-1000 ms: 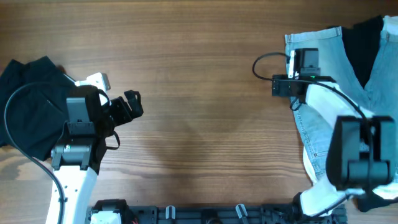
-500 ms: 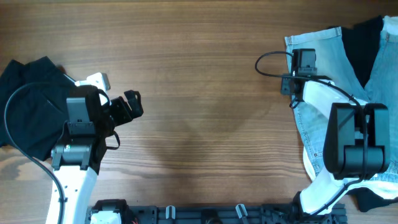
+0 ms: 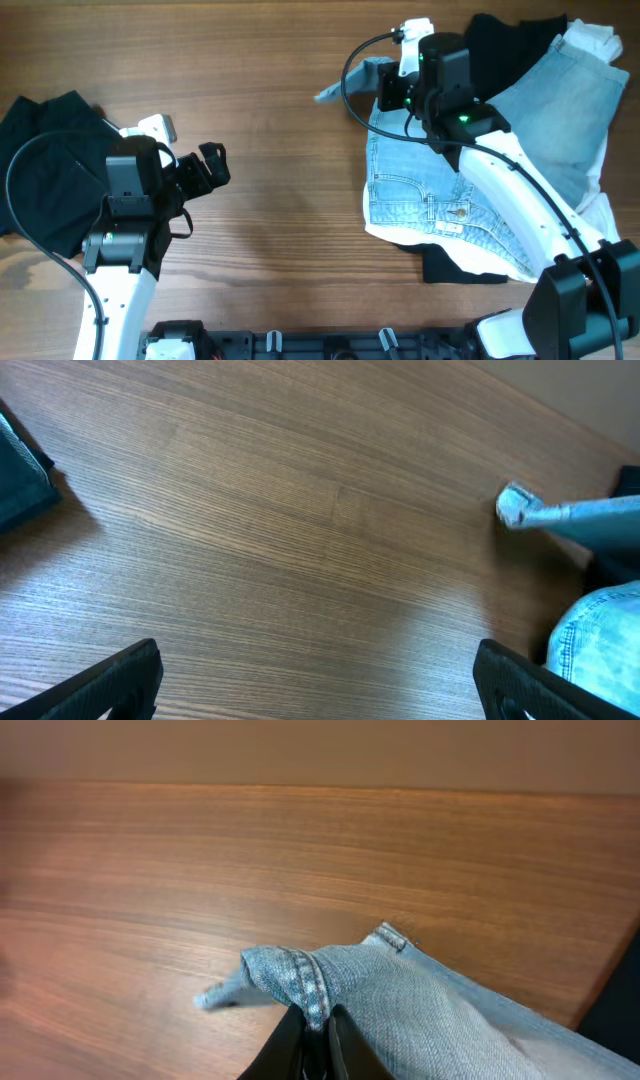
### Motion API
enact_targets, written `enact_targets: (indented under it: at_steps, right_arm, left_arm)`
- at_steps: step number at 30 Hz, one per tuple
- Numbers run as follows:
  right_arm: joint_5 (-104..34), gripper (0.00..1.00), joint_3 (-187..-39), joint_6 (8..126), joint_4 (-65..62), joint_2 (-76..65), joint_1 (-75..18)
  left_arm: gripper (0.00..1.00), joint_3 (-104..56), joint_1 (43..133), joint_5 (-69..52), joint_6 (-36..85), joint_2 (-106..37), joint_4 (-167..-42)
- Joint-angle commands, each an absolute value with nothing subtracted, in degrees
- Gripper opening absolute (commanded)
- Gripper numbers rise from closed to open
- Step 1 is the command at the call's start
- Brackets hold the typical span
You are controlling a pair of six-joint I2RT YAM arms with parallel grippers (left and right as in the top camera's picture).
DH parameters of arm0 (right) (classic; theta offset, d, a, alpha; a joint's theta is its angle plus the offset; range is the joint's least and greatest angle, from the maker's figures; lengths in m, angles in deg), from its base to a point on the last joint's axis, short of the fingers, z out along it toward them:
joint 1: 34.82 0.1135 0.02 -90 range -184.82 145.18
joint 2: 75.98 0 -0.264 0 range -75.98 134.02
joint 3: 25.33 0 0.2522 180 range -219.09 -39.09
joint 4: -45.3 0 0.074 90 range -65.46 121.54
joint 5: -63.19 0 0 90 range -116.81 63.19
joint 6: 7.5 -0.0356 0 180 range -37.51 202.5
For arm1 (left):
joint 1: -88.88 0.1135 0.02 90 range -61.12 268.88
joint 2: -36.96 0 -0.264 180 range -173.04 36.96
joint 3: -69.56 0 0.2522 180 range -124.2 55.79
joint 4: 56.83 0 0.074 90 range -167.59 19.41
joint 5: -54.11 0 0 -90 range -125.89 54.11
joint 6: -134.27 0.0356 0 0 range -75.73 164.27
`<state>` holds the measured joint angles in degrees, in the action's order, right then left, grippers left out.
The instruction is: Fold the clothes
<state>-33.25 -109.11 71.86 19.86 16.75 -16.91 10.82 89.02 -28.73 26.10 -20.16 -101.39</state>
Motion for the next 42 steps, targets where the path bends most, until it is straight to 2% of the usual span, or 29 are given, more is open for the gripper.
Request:
enact_targets:
  at_steps: [1, 4, 5, 8, 11, 15, 18, 23, 24, 25, 26, 27, 29, 31, 33, 34, 36, 37, 40, 41, 42]
  right_arm:
    - [-39.3, 0.08, -110.5, 70.6, 20.4, 16.8, -16.8]
    - [-42.6, 0.07, -110.5, 70.4, 23.9, 16.8, -16.8]
    - [-42.2, 0.04, -110.6, 70.4, 25.3, 16.7, -16.8]
    - [-36.3, 0.05, -112.1, 70.5, 35.8, 11.4, -16.9]
    - [-32.1, 0.05, -117.0, 72.0, 37.4, 8.4, -16.9]
    - [-42.3, 0.05, -117.1, 62.8, 50.2, 8.6, -15.3]
    - [-42.3, 0.12, -117.1, 62.9, 49.4, 13.8, -11.1]
    - [-42.1, 0.18, -117.1, 61.0, 55.2, 29.8, -6.9]
    - [-40.3, 0.45, -117.1, 62.7, 53.5, 30.5, -7.0]
    - [-37.6, 0.57, -117.1, 65.6, 51.6, 30.3, -7.4]
    - [-34.9, 0.87, -117.1, 67.7, 50.1, 29.4, -8.1]
    - [-29.6, 1.00, -117.1, 67.9, 44.8, 27.2, -9.8]
    - [-26.3, 1.00, -117.1, 67.4, 30.5, 22.8, -13.7]
    - [-25.5, 1.00, -117.1, 67.1, 6.8, 17.6, -19.8]
    - [-22.7, 1.00, -117.1, 61.9, -8.7, 16.3, -24.1]
    - [-23.0, 0.96, -116.9, 61.9, -15.9, 16.5, -26.2]
    - [-25.0, 0.93, -114.7, 62.7, -20.9, 16.5, -29.0]
    - [-25.8, 0.99, -114.0, 62.9, -21.8, 16.5, -29.7]
    - [-27.6, 1.00, -114.0, 62.8, -21.8, 16.5, -29.7]
    - [-28.3, 1.00, -114.0, 62.8, -21.9, 16.5, -29.7]
    - [-28.3, 1.00, -114.0, 62.9, -22.0, 16.5, -29.7]
  left_arm:
    - [1.00, 9.7, 89.3, -28.8, 25.8, -20.2, -101.0]
    - [1.00, 9.7, 89.3, -28.8, 25.8, -20.2, -100.7]
    - [1.00, 9.7, 89.3, -28.8, 25.8, -20.2, -100.7]
    - [1.00, 9.7, 89.3, -28.8, 25.8, -20.2, -100.7]
    - [1.00, 9.7, 89.3, -28.8, 25.8, -20.2, -100.7]
    - [1.00, 9.7, 89.3, -28.8, 25.8, -20.2, -101.0]
    - [1.00, 9.7, 89.3, -28.8, 25.8, -20.2, -101.2]
    - [1.00, 9.7, 89.3, -28.8, 25.8, -20.2, -101.2]
    - [1.00, 9.7, 89.3, -28.8, 25.8, -20.2, -101.0]
    - [1.00, 9.7, 89.3, -28.8, 25.8, -20.2, -100.8]
    - [1.00, 9.7, 89.3, -28.8, 25.8, -20.2, -100.8]
    - [1.00, 9.7, 89.3, -28.8, 25.8, -20.2, -100.8]
    - [1.00, 9.7, 89.3, -28.8, 25.8, -20.2, -100.7]
    - [1.00, 9.8, 89.3, -28.5, 25.8, -20.2, -99.7]
    - [1.00, 9.8, 89.3, -26.6, 25.8, -20.2, -98.6]
    - [1.00, 9.8, 89.3, -25.0, 25.8, -20.2, -98.2]
    - [0.98, 9.8, 88.3, -22.1, 25.8, -20.9, -97.5]
    - [0.99, 9.8, 86.2, -22.1, 25.8, -22.3, -96.3]
    - [1.00, 9.8, 77.5, -22.5, 26.3, -30.6, -88.3]
    - [1.00, 9.8, 70.9, -25.5, 29.9, -38.7, -80.4]
    - [1.00, 9.8, 68.3, -27.5, 31.4, -41.8, -78.0]
